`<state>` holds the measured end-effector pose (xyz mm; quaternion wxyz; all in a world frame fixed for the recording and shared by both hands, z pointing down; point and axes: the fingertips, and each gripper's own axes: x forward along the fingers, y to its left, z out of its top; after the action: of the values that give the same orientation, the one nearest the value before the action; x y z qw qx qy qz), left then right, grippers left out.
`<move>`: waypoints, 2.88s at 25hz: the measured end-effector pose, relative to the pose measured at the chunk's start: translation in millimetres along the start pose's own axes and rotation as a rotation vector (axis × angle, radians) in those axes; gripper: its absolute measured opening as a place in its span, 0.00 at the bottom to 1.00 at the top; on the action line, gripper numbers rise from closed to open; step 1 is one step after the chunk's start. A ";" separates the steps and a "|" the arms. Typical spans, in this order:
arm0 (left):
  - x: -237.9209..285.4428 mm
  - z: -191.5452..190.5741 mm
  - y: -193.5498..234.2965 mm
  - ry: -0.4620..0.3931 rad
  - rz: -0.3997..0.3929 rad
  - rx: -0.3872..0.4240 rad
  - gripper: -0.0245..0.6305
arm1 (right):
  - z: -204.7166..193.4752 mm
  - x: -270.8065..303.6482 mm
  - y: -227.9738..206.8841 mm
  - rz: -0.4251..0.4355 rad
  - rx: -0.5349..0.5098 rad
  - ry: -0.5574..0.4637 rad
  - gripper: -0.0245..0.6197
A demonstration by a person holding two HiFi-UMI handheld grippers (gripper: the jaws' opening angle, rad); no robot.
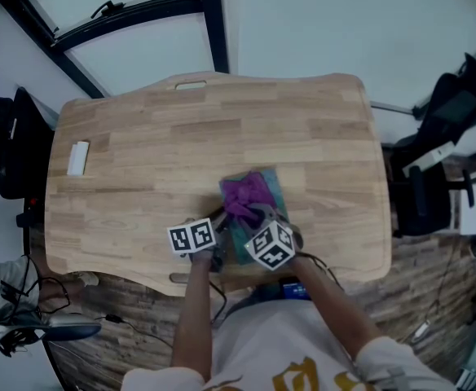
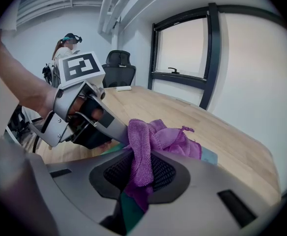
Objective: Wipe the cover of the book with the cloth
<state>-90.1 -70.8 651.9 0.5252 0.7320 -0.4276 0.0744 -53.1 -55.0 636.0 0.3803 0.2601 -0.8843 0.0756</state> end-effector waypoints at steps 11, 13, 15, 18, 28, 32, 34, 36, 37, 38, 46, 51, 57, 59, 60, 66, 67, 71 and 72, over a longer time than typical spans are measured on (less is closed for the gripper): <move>-0.1 0.0 1.1 -0.006 -0.003 -0.015 0.22 | -8.4 -7.9 13.2 0.025 -0.003 0.004 0.15; 0.1 -0.1 0.8 -0.009 0.000 -0.018 0.22 | -10.4 -10.6 15.7 0.030 -0.004 0.004 0.15; 0.6 -0.2 0.9 -0.010 0.003 -0.019 0.22 | -12.7 -12.9 18.6 0.037 -0.004 0.004 0.15; 0.6 0.2 1.1 -0.012 0.001 -0.026 0.22 | -14.6 -15.9 24.8 0.056 -0.008 0.001 0.15; -0.3 -0.5 1.7 -0.017 0.003 -0.036 0.22 | -23.6 -24.9 42.8 0.097 -0.024 0.013 0.15; 0.2 0.3 1.5 -0.020 0.004 -0.037 0.22 | -25.9 -27.5 47.7 0.111 -0.028 0.008 0.15; 0.0 0.6 2.1 -0.022 0.006 -0.036 0.22 | -27.2 -29.2 50.7 0.117 -0.030 0.010 0.15; -0.2 0.5 2.2 -0.024 0.006 -0.038 0.22 | -28.6 -31.1 53.2 0.119 -0.031 0.010 0.15; -0.1 0.2 2.1 -0.024 0.006 -0.040 0.22 | -29.2 -31.9 54.2 0.119 -0.032 0.009 0.15; 0.0 0.0 2.0 -0.024 0.006 -0.042 0.22 | -29.6 -32.6 55.2 0.120 -0.034 0.006 0.15; 0.2 0.4 3.1 -0.029 0.010 -0.037 0.22 | -31.8 -35.0 61.3 0.133 -0.039 0.006 0.15; 0.1 0.0 3.2 -0.035 0.013 -0.040 0.22 | -36.3 -37.1 64.7 0.158 -0.033 0.027 0.15; 0.3 0.5 2.5 -0.034 0.011 -0.046 0.22 | -36.7 -41.8 62.8 0.207 0.002 0.064 0.15; 0.5 0.7 2.6 -0.035 0.010 -0.046 0.22 | -35.2 -41.7 61.2 0.217 0.008 0.066 0.15; 0.6 0.6 2.7 -0.035 0.010 -0.046 0.22 | -35.1 -41.6 60.7 0.221 0.010 0.068 0.15; 0.9 -0.7 2.8 -0.034 0.009 -0.047 0.22 | -38.3 -46.6 60.8 0.257 0.040 0.092 0.15; 1.0 -0.6 2.8 -0.035 0.009 -0.047 0.22 | -38.8 -47.8 60.7 0.266 0.047 0.094 0.15; 1.7 -0.4 2.9 -0.035 0.009 -0.046 0.22 | -40.7 -51.7 60.4 0.304 0.076 0.095 0.15; 1.6 -0.7 3.1 -0.035 0.008 -0.046 0.22 | -42.9 -52.5 58.9 0.303 0.080 0.101 0.15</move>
<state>-91.0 -71.4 655.2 0.5342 0.7190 -0.4413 0.0539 -26.2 30.6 632.4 0.3978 0.1347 -0.8895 0.1800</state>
